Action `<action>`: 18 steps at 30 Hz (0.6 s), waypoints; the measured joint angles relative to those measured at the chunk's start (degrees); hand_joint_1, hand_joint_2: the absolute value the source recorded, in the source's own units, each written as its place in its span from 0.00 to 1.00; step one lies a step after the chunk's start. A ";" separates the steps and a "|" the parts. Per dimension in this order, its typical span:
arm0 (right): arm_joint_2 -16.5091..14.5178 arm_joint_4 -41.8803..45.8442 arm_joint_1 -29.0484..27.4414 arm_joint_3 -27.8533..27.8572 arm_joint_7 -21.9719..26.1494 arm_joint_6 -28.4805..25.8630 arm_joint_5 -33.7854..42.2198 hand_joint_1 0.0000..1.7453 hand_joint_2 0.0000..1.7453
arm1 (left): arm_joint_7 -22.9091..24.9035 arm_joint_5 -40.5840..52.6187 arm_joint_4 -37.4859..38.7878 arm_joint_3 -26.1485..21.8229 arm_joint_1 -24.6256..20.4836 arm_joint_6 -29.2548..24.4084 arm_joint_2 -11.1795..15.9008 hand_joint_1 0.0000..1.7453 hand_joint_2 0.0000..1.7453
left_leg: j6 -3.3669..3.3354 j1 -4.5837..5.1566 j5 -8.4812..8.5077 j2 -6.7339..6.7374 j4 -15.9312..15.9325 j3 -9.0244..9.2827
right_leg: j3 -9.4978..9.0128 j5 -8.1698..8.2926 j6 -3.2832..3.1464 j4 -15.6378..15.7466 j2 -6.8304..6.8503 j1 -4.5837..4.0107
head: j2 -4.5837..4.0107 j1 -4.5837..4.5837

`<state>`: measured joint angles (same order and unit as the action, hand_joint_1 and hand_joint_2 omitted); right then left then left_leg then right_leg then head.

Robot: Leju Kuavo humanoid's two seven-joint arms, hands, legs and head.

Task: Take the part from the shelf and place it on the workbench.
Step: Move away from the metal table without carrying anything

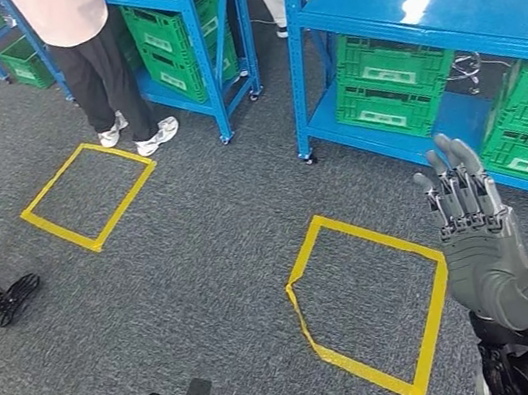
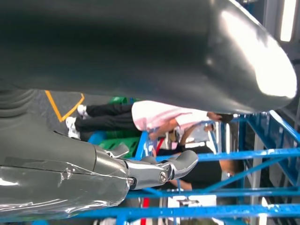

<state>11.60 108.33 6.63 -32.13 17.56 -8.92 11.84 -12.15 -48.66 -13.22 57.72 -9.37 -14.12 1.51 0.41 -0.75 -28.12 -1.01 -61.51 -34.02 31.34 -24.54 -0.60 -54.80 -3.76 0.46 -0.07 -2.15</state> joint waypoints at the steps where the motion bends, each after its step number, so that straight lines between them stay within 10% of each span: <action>1: 0.01 -0.04 0.01 0.01 0.02 0.02 0.05 0.00 0.00 | 0.01 0.02 0.00 0.00 -0.06 0.05 0.05 0.00 0.00 | -0.27 0.03 1.54 -0.74 3.86 1.71 | 0.03 0.01 0.14 -0.06 -0.55 -0.05 | -0.01 -0.01; 5: 0.01 -0.27 -0.01 0.08 0.18 0.12 0.29 0.00 0.00 | 0.20 0.13 0.00 0.00 -0.47 0.14 0.01 0.00 0.00 | -1.00 0.22 2.70 -0.72 7.64 3.28 | 0.41 0.18 1.35 0.08 -1.87 -0.04 | 0.00 0.05; 7: 0.01 -0.37 0.06 0.19 0.29 0.15 0.43 0.00 0.00 | 0.26 0.15 0.00 0.00 -0.65 0.16 -0.10 0.00 0.00 | -1.59 -0.02 3.01 0.18 8.26 3.50 | 1.26 -1.16 1.97 -1.74 -0.25 -0.15 | -0.01 0.37; 10: 0.01 -0.70 0.22 0.24 0.40 0.22 0.67 0.00 0.00 | 0.32 0.16 0.00 0.00 -0.62 0.22 -0.07 0.00 0.00 | -2.09 0.01 3.09 1.73 8.59 3.63 | 6.22 -7.00 2.70 -12.74 2.91 0.02 | 0.00 0.90; 12: 0.01 -1.01 0.22 0.23 0.43 0.26 0.76 0.00 0.00 | 0.38 0.20 0.00 0.00 -0.59 0.27 -0.08 0.00 0.00 | -2.07 0.03 2.98 2.80 8.54 3.68 | 8.26 -8.15 3.00 -17.32 3.28 0.18 | 0.00 0.93; 18: 0.01 -1.46 0.44 0.25 0.48 0.34 0.77 0.00 0.00 | 0.40 0.26 0.00 0.00 -0.79 0.31 -0.07 0.00 0.00 | -0.84 0.40 2.14 5.13 7.78 4.11 | -0.09 -0.62 2.11 -0.39 6.32 -0.06 | 0.00 0.85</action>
<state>11.61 106.87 7.07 -31.88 18.04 -8.57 12.61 -11.75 -48.40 -13.22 57.72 -10.16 -13.81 1.44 -0.44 -0.36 -25.98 4.12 -53.74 -29.91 31.25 -25.15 1.51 -55.19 2.56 0.40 -0.07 -1.31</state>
